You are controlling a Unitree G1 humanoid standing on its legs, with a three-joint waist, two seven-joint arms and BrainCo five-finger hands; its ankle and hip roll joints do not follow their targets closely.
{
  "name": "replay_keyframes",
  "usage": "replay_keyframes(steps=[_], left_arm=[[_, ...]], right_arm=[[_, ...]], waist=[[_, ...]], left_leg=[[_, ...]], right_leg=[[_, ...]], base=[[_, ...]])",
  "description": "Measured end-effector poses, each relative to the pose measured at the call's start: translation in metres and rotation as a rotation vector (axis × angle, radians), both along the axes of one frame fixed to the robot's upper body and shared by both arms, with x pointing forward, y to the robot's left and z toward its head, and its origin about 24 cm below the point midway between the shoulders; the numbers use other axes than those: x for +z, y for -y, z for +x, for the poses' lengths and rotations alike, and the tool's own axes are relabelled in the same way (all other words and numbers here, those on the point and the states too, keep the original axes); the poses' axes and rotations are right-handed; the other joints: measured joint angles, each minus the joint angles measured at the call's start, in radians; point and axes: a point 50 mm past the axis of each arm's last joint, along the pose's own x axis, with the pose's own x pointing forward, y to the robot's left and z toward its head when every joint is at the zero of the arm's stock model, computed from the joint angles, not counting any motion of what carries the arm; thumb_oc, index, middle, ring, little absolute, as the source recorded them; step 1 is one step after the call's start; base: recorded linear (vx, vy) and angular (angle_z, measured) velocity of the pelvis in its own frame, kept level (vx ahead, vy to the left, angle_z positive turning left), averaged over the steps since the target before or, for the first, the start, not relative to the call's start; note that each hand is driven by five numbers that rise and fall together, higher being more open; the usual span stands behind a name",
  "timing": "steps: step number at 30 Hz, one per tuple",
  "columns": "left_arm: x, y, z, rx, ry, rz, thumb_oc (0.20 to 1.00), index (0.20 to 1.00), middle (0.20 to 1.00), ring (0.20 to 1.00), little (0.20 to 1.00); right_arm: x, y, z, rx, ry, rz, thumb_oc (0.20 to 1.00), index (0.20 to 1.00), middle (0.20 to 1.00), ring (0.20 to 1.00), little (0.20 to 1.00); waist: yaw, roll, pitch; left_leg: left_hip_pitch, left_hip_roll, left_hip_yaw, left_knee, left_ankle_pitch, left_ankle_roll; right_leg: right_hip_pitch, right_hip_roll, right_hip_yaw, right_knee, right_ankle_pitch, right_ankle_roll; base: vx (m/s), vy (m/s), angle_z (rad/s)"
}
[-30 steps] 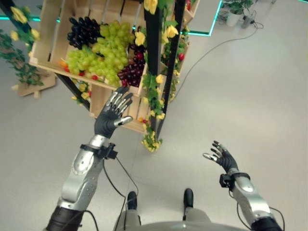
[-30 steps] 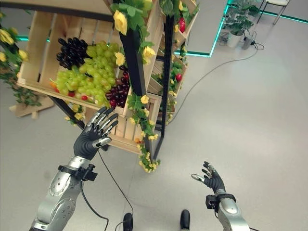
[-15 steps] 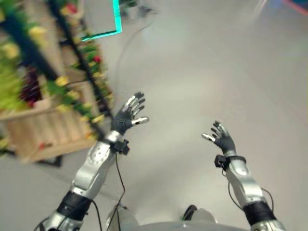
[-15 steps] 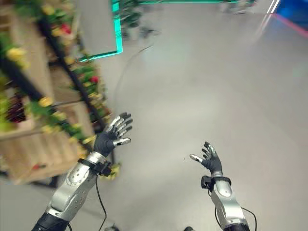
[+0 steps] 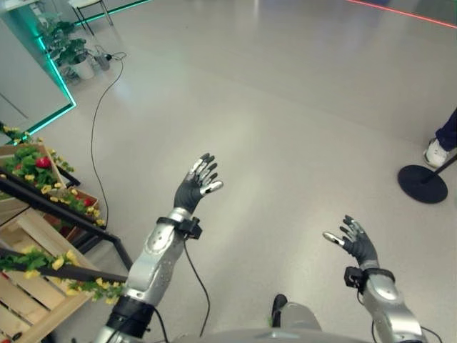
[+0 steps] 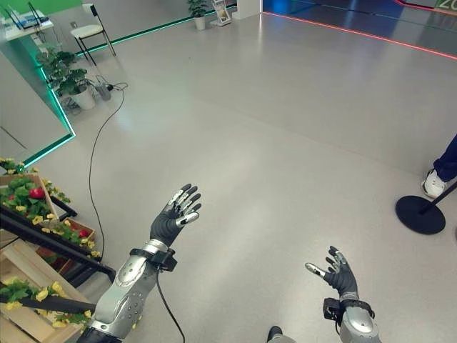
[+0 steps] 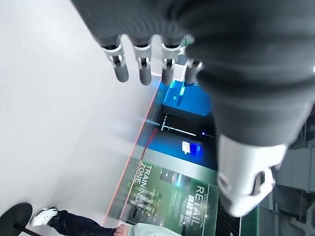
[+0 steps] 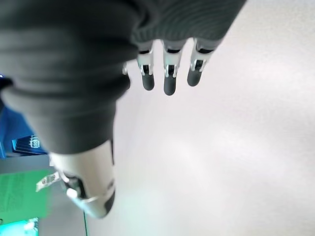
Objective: Pick up the fruits from the basket on one side to the basket on the other side
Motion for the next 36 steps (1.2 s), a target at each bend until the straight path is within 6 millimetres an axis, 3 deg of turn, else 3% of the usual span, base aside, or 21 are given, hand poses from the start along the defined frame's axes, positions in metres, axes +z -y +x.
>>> replay_keyframes(steps=[1,3,5,7,8,9,11,13,14,15,16,17,18,20,22,24,25,26,30,33,36], left_arm=[[-0.001,-0.002,-0.003,0.011,0.001,-0.004,1.000,1.000,1.000,1.000,1.000],[-0.012,-0.006,-0.008,0.032,-0.041,-0.003,1.000,1.000,1.000,1.000,1.000],[-0.026,-0.014,-0.010,0.074,-0.101,0.001,1.000,1.000,1.000,1.000,1.000],[-0.030,-0.020,-0.012,0.107,-0.117,0.013,1.000,1.000,1.000,1.000,1.000],[-0.032,-0.022,-0.011,0.120,-0.126,0.023,1.000,1.000,1.000,1.000,1.000],[-0.032,-0.026,-0.011,0.134,-0.131,0.035,1.000,1.000,1.000,1.000,1.000],[-0.035,-0.035,-0.013,0.157,-0.147,0.061,1.000,1.000,1.000,1.000,1.000],[-0.034,-0.037,-0.008,0.187,-0.133,0.052,1.000,1.000,1.000,1.000,1.000],[-0.038,-0.038,-0.009,0.196,-0.154,0.058,1.000,1.000,1.000,1.000,1.000],[-0.039,-0.037,-0.010,0.203,-0.155,0.060,1.000,1.000,1.000,1.000,1.000],[-0.038,-0.038,-0.008,0.208,-0.151,0.070,1.000,1.000,1.000,1.000,1.000],[-0.039,-0.036,-0.006,0.208,-0.157,0.081,1.000,1.000,1.000,1.000,1.000],[-0.034,-0.035,-0.003,0.201,-0.135,0.080,1.000,1.000,1.000,1.000,1.000],[-0.028,-0.035,0.002,0.189,-0.114,0.104,1.000,1.000,1.000,1.000,1.000],[-0.026,-0.038,0.004,0.193,-0.108,0.139,1.000,1.000,1.000,1.000,1.000],[-0.025,-0.041,0.006,0.191,-0.097,0.176,1.000,1.000,1.000,1.000,1.000],[-0.022,-0.044,0.006,0.202,-0.085,0.186,1.000,1.000,1.000,1.000,1.000],[-0.023,-0.047,0.007,0.212,-0.090,0.198,1.000,1.000,1.000,1.000,1.000],[-0.023,-0.045,0.010,0.221,-0.096,0.209,1.000,1.000,1.000,1.000,1.000],[-0.024,-0.043,0.011,0.226,-0.099,0.207,1.000,1.000,1.000,1.000,1.000],[-0.027,-0.049,0.010,0.241,-0.114,0.233,1.000,1.000,1.000,1.000,1.000]], right_arm=[[0.006,-0.001,0.007,0.012,0.029,-0.006,1.000,1.000,1.000,1.000,1.000],[0.013,-0.003,0.015,0.033,0.065,-0.007,1.000,1.000,1.000,1.000,1.000],[0.010,-0.004,0.011,0.038,0.055,-0.002,1.000,1.000,1.000,1.000,1.000],[0.009,-0.002,0.008,0.038,0.046,-0.006,1.000,1.000,1.000,1.000,1.000],[0.008,-0.001,0.007,0.037,0.040,-0.008,1.000,1.000,1.000,1.000,1.000],[0.007,-0.004,0.008,0.044,0.038,-0.002,1.000,1.000,1.000,1.000,1.000],[0.003,-0.011,0.006,0.051,0.026,0.022,1.000,1.000,1.000,1.000,1.000],[0.001,-0.017,0.013,0.074,0.020,0.024,1.000,1.000,1.000,1.000,1.000],[0.003,-0.020,0.017,0.084,0.029,0.029,1.000,1.000,1.000,1.000,1.000],[0.014,-0.024,0.021,0.111,0.077,0.026,1.000,1.000,1.000,1.000,1.000],[0.018,-0.024,0.022,0.117,0.092,0.017,1.000,1.000,1.000,1.000,1.000],[0.010,-0.025,0.018,0.103,0.059,0.034,1.000,1.000,1.000,1.000,1.000],[0.008,-0.023,0.014,0.097,0.049,0.031,1.000,1.000,1.000,1.000,1.000],[0.006,-0.018,0.010,0.057,0.048,0.041,1.000,1.000,1.000,1.000,1.000],[0.005,-0.020,0.010,0.047,0.049,0.057,1.000,1.000,1.000,1.000,1.000],[0.004,-0.023,0.010,0.046,0.049,0.071,1.000,1.000,1.000,1.000,1.000],[0.003,-0.028,0.010,0.047,0.057,0.099,1.000,1.000,1.000,1.000,1.000],[0.000,-0.031,0.009,0.043,0.049,0.116,1.000,1.000,1.000,1.000,1.000],[-0.004,-0.025,0.008,0.009,0.034,0.115,1.000,1.000,1.000,1.000,1.000],[-0.008,-0.025,0.007,-0.007,0.015,0.117,1.000,1.000,1.000,1.000,1.000],[-0.007,-0.028,0.011,-0.015,0.025,0.123,1.000,1.000,1.000,1.000,1.000]], waist=[[0.008,-0.008,0.004],[0.055,-0.019,0.017],[0.064,-0.024,0.020],[0.084,0.000,0.017],[0.089,0.020,0.023],[0.080,0.019,0.024],[0.083,-0.010,0.031],[0.113,-0.031,0.074],[0.127,-0.015,0.068],[0.146,0.023,0.058],[0.126,0.042,0.061],[0.102,0.000,0.052],[0.083,-0.033,0.038],[0.050,-0.067,0.030],[0.024,-0.077,0.029],[0.000,-0.074,0.030],[-0.003,-0.081,0.041],[-0.004,-0.086,0.046],[-0.002,-0.063,0.042],[0.042,-0.063,0.041],[0.058,-0.088,0.025]], left_leg=[[0.003,-0.103,-0.146,-0.048,-0.038,0.007],[-0.011,-0.296,-0.355,-0.099,-0.086,0.133],[-0.058,-0.346,-0.439,-0.064,-0.075,0.147],[-0.084,-0.328,-0.513,-0.093,-0.081,0.158],[-0.119,-0.324,-0.507,-0.077,-0.066,0.222],[-0.136,-0.321,-0.466,-0.059,-0.076,0.237],[-0.137,-0.339,-0.374,-0.008,-0.085,0.222],[-0.251,-0.412,-0.439,0.299,-0.138,0.151],[-0.281,-0.406,-0.505,0.296,-0.157,0.143],[-0.277,-0.334,-0.577,0.145,-0.134,0.171],[-0.266,-0.287,-0.586,0.091,-0.095,0.125],[-0.225,-0.300,-0.526,0.038,-0.075,0.156],[-0.204,-0.312,-0.509,0.008,-0.069,0.162],[-0.189,-0.318,-0.465,-0.001,-0.069,0.202],[-0.172,-0.316,-0.429,0.003,-0.085,0.219],[-0.147,-0.301,-0.413,-0.003,-0.095,0.233],[-0.125,-0.265,-0.352,-0.022,-0.098,0.240],[-0.106,-0.248,-0.308,-0.040,-0.098,0.242],[-0.055,-0.168,-0.112,-0.107,-0.097,0.245],[-0.040,-0.129,-0.021,-0.125,-0.096,0.227],[-0.003,-0.120,0.015,-0.116,-0.119,0.166]], right_leg=[[-0.009,-0.003,0.081,-0.012,0.009,0.005],[-0.003,0.033,0.286,-0.064,0.035,0.006],[-0.006,0.060,0.344,-0.063,0.027,0.013],[-0.058,0.088,0.357,-0.017,0.006,0.041],[-0.106,0.104,0.351,0.033,-0.009,0.074],[-0.157,0.113,0.335,0.158,-0.057,0.087],[-0.180,0.149,0.326,0.369,-0.196,0.070],[-0.068,0.142,0.368,0.256,-0.230,-0.012],[-0.057,0.138,0.377,0.209,-0.219,-0.009],[-0.062,0.151,0.373,0.209,-0.209,0.049],[-0.053,0.159,0.363,0.206,-0.229,0.051],[-0.035,0.124,0.378,0.215,-0.247,0.091],[-0.042,0.101,0.394,0.204,-0.251,0.093],[-0.026,0.071,0.397,0.190,-0.227,0.130],[-0.057,0.074,0.389,0.257,-0.212,0.159],[-0.070,0.076,0.371,0.305,-0.189,0.226],[-0.120,0.068,0.328,0.376,-0.161,0.278],[-0.161,0.061,0.281,0.408,-0.135,0.284],[-0.160,-0.034,0.042,0.274,-0.129,0.169],[-0.142,-0.124,-0.035,0.165,-0.099,0.155],[-0.077,-0.214,-0.101,0.045,0.069,0.052]], base=[[0.10,-0.112,-1.25],[0.15,-0.168,-1.69],[0.14,-0.049,-1.41],[0.21,0.016,-1.69],[0.23,0.035,-1.76],[0.20,0.037,-1.32],[0.18,0.028,-1.21],[0.21,0.052,-1.55],[0.36,0.088,-2.14],[0.19,0.051,-1.56],[0.37,0.131,-1.03],[0.15,0.086,-0.42],[0.29,0.192,-0.33],[0.17,0.166,-0.42],[0.05,0.150,-0.53],[0.05,0.205,-0.63],[0.08,0.126,-0.92],[0.08,0.125,-1.45],[0.01,-0.037,-0.88],[0.00,-0.090,-0.83],[0.01,-0.137,-0.63]])
